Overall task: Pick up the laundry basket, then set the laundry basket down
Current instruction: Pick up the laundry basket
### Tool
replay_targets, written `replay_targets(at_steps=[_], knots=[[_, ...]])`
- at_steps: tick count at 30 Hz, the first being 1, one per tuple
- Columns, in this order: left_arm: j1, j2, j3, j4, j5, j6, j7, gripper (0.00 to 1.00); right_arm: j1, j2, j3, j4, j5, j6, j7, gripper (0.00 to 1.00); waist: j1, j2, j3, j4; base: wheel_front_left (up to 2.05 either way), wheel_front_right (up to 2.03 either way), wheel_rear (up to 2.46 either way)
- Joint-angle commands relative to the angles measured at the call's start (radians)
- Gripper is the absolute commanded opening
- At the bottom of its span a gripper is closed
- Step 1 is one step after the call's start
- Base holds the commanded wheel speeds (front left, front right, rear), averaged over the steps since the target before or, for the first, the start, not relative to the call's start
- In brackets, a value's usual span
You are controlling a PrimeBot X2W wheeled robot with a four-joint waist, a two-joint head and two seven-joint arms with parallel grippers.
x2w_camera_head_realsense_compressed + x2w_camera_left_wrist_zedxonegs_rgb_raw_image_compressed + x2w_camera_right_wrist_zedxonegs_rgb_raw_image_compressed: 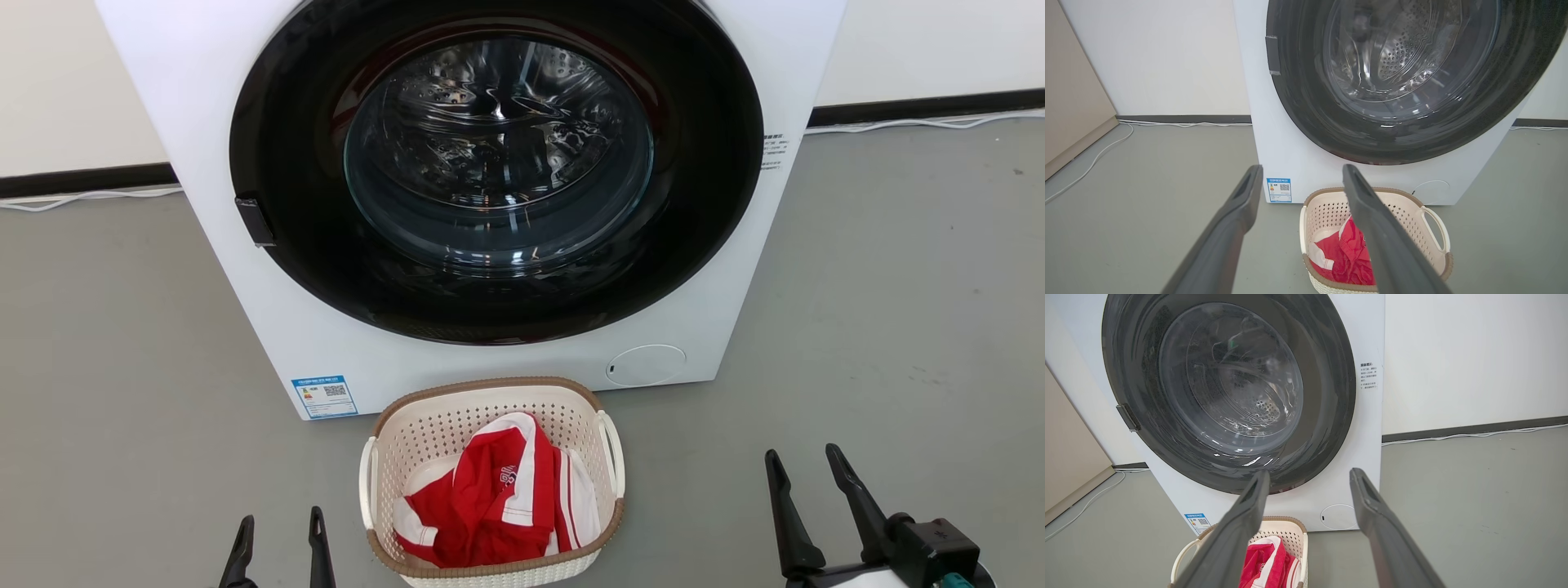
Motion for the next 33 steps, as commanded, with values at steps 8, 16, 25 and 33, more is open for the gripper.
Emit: replay_targets(at_steps=[8, 16, 25, 33], knots=[[-0.031, 0.002, 0.04, 0.008, 0.008, -0.024, -0.005, 1.0, -0.034, -0.004, 0.022, -0.008, -0.006, 0.006, -0.007, 1.0, 0.0001, -0.0001, 0.019, -0.003, 0.0, 0.0, 0.0], [-0.098, 0.01, 0.063, 0.064, 0.016, -0.049, -0.005, 1.0, -0.099, -0.004, 0.032, 0.038, -0.028, 0.006, -0.007, 1.0, 0.0001, -0.0001, 0.098, 0.0, 0.0, 0.0, 0.0], [-0.248, 0.008, 0.067, 0.165, 0.012, -0.082, -0.005, 1.0, -0.258, -0.004, 0.032, 0.13, -0.043, 0.006, -0.007, 1.0, 0.0001, -0.0001, 0.231, -0.002, 0.0, 0.0, 0.0], [-0.435, 0.004, 0.06, 0.279, 0.001, -0.086, -0.005, 1.0, -0.424, -0.004, 0.016, 0.242, -0.056, 0.006, -0.007, 1.0, 0.0001, -0.0001, 0.39, 0.017, 0.0, 0.0, 0.0]])
